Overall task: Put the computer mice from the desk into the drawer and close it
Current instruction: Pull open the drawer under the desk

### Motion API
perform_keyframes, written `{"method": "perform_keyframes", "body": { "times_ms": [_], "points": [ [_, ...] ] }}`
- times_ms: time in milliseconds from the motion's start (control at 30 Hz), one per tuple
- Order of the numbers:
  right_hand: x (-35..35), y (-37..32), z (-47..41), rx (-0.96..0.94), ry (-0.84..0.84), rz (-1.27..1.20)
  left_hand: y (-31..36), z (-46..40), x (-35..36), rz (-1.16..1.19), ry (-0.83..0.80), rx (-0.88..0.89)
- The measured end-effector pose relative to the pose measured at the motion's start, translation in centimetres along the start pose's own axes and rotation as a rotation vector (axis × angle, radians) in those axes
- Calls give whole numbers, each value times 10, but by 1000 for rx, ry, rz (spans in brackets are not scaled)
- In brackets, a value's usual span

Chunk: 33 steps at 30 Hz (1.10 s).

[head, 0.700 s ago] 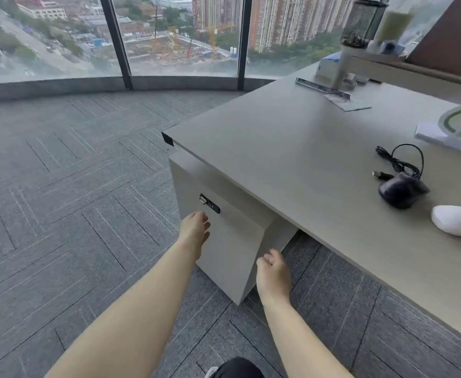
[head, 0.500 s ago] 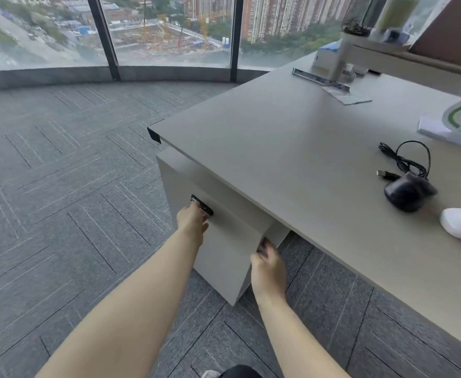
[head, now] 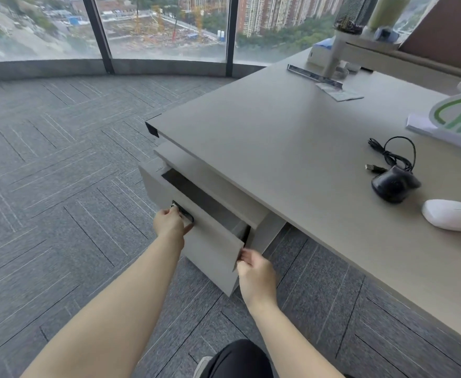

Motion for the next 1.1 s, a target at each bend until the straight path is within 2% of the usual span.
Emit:
{"method": "perform_keyframes", "body": {
  "times_ms": [200,500,700,800,933,1033,1100],
  "points": [
    [25,10,60,21,-227,-16,-4,21,-97,39,18,20],
    [79,33,148,-32,-475,41,-8,37,-226,92,91,57],
    [97,38,175,-41,-567,71,-11,41,-270,85,98,80],
    [101,39,177,-66,-559,85,-12,44,-280,60,85,99],
    [94,34,178,-102,-560,80,-10,53,-282,-73,119,122],
    [71,15,172,-148,-503,13,15,79,-275,-374,222,377],
    [39,-7,162,-213,-405,-62,38,110,-250,-427,205,623]
  ]
}}
Point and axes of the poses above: each hand's wrist, its own z-axis away from the middle knuckle, its own x-axis out of the palm, y = z × x, the point moved 4 cm from there along -z, towards the middle knuckle, and after that the axes turned 4 degrees about y, right-handed, at the moved point
